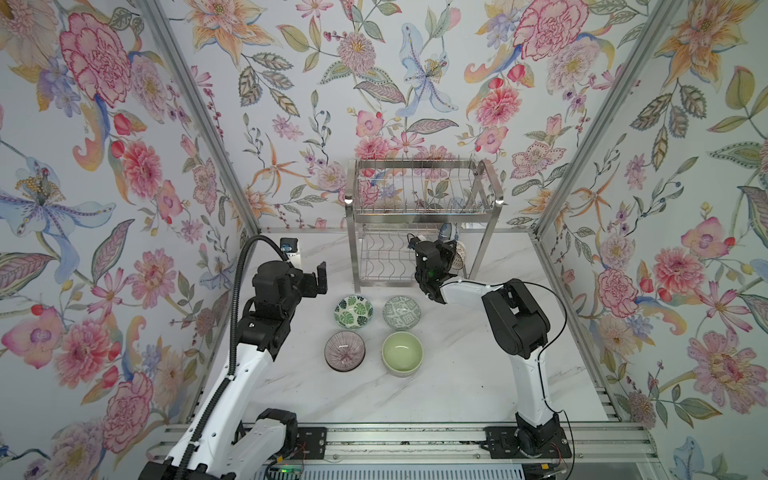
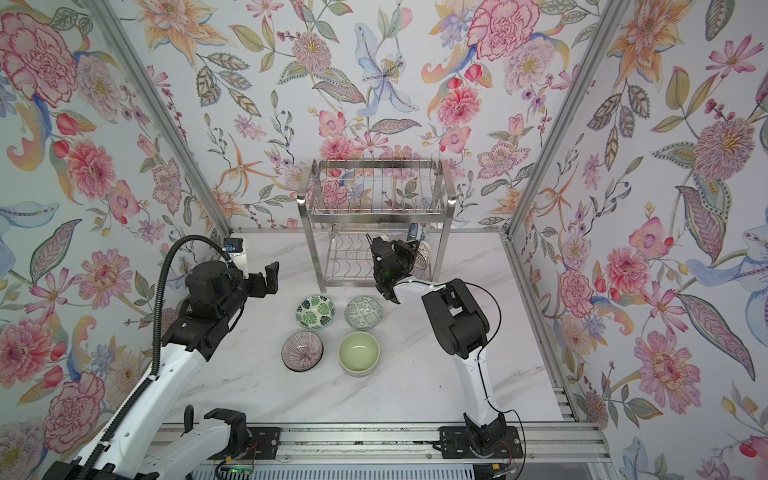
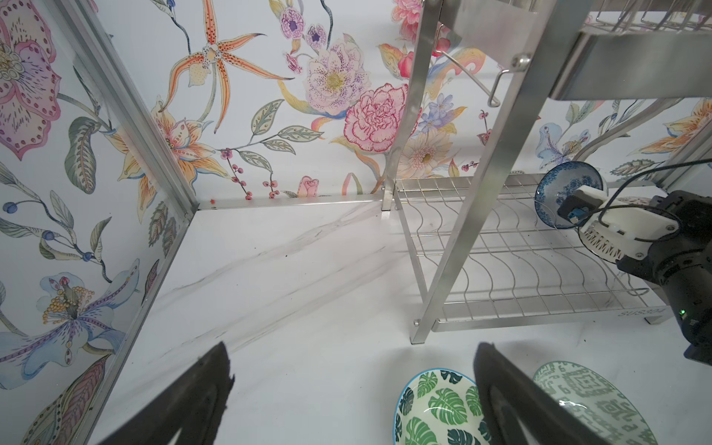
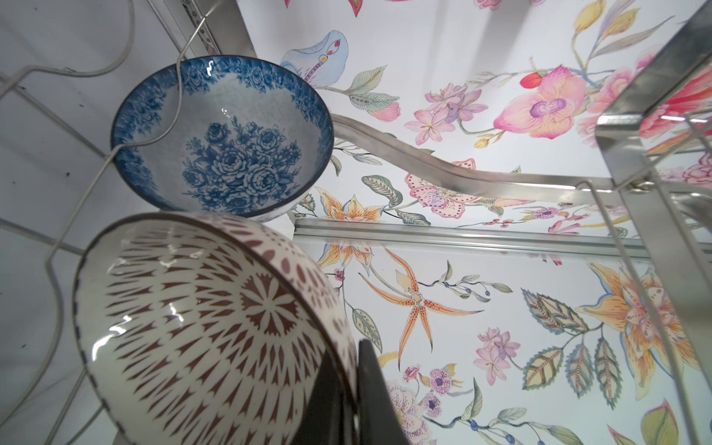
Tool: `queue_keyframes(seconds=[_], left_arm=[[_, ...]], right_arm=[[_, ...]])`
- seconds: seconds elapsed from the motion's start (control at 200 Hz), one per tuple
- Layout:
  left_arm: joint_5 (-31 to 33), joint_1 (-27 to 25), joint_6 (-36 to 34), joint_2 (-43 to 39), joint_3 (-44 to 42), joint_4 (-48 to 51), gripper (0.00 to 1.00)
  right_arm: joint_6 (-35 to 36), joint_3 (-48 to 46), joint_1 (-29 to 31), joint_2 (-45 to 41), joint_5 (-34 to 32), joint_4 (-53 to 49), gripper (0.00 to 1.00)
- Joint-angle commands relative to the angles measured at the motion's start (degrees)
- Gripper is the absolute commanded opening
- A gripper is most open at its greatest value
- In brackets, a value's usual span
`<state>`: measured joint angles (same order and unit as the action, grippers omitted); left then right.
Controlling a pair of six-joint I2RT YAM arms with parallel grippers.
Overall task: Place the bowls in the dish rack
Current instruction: 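Lower the maroon-patterned bowl upright beside the blue bowl and open the right gripper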
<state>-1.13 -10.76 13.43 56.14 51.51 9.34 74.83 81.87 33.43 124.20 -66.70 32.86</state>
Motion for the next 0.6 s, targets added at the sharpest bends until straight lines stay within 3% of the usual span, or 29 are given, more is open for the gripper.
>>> queue_keyframes(seconds=[0.0, 0.595], left_arm=[[-0.02, 0.48, 0.19, -0.18, 0.79, -0.48, 0.99], [-0.24, 0.49, 0.15, 0.36, 0.80, -0.74, 0.99]], right_arm=[[-1.81, -0.41, -0.11, 0.33, -1.25, 1.42, 0.00], [-2.05, -0.22, -1.16, 1.94, -1.41, 0.18, 0.00]])
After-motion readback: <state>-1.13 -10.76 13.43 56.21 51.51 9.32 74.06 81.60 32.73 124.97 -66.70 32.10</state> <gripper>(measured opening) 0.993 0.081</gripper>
